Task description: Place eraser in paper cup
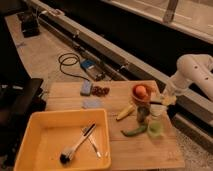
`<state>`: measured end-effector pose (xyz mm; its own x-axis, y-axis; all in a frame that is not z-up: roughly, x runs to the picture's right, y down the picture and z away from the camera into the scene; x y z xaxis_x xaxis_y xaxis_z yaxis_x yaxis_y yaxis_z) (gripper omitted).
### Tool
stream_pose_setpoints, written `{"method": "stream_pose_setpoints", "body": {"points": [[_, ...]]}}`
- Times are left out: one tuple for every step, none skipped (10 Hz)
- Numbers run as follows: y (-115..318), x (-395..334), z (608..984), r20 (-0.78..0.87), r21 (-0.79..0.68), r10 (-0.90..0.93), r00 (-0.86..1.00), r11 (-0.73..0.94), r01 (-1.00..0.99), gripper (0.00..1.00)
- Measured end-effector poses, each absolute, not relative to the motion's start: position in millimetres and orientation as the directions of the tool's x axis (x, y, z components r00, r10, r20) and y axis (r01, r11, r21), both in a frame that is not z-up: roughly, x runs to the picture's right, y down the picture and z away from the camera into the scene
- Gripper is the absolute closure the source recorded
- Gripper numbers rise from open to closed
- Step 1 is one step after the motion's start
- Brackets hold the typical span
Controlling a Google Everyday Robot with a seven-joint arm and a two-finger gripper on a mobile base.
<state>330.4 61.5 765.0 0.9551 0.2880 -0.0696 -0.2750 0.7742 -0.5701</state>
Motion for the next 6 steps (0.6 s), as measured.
{"method": "stream_pose_setpoints", "body": {"points": [[65, 326, 772, -0.067, -0.586, 0.285, 0.956, 0.764, -0.269, 0.36], [68, 326, 775, -0.070, -0.597, 0.285, 0.956, 0.756, -0.269, 0.35], [72, 328, 778, -0.076, -0.609, 0.286, 0.955, 0.745, -0.272, 0.35], [77, 330, 782, -0.083, -0.619, 0.286, 0.955, 0.736, -0.275, 0.35], [78, 330, 784, -0.087, -0.625, 0.285, 0.954, 0.731, -0.275, 0.35], [78, 330, 786, -0.092, -0.629, 0.286, 0.954, 0.726, -0.278, 0.35]]}}
